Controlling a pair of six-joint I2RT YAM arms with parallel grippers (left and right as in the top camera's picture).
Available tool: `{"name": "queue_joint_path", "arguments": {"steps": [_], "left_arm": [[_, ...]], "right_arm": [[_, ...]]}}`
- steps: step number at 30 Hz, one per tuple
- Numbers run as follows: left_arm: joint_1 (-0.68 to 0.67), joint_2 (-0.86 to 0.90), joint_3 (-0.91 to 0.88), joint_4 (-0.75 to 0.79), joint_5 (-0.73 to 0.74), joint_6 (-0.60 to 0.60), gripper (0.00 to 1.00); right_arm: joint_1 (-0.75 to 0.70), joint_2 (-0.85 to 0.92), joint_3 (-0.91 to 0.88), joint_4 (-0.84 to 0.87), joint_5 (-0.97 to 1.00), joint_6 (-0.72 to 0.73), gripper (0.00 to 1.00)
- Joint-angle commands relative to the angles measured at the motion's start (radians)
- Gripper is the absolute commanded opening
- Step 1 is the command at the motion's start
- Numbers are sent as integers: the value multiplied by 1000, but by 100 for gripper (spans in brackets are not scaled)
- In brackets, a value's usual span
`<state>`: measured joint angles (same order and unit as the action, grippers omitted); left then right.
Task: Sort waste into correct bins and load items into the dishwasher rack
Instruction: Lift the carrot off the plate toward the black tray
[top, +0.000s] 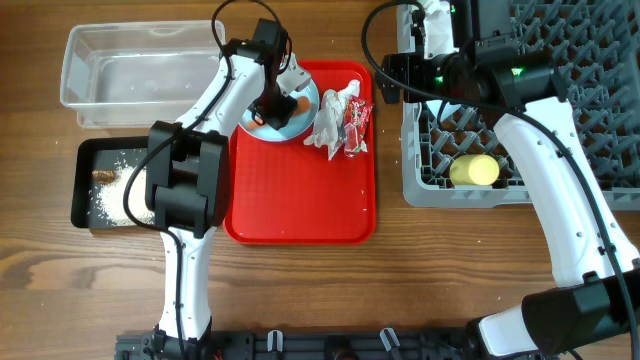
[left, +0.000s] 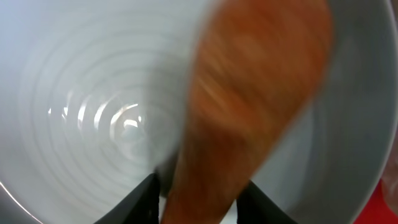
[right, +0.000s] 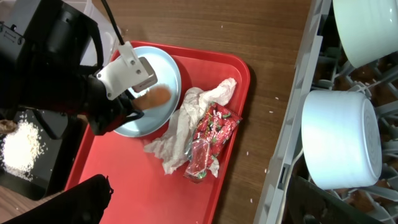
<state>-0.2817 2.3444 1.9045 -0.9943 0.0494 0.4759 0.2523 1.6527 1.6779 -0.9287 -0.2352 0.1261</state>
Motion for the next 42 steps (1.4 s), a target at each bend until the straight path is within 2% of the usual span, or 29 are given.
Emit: {"name": "queue_joint_path", "arguments": {"steps": [1,2,4,9,15,17,21,26,28,34,40,42], "left_arm": [[3,16,11,-11,16,-98,13],[3,16,11,-10,16,-133,7],[3,15,15,-12,16,-184,4],[3,-37,42,-12,14,-225,4],[16,-254,110,-77,11,-386,4],[32,-358,110,-150,5,-439,4],[89,-492,110,-337,5,-444,4],[218,-511,105,-587,1,-482,4],[273,-511,94,-631,2,-499,4],[463,-511,-55,-618,1,-620,4],[581,-511,-309,-502,2,-652,4],[606,-511,-369,-434,2,-700,4]], "right_arm": [[3,10,9,-2,9,-21,94],[3,10,9,-2,9,-21,94],[3,10,9,-3,9,-21,94],[3,10,9,-3,9,-21,94],[3,10,9,-3,10,-23,94],[3,10,9,-3,10,-23,94],[2,10,9,3,60,-56,94],[2,10,9,10,71,-60,95],[2,10,9,17,71,-60,95],[2,10,9,30,71,-60,96],[2,10,9,30,70,-58,97],[2,10,9,26,70,-58,97]]}}
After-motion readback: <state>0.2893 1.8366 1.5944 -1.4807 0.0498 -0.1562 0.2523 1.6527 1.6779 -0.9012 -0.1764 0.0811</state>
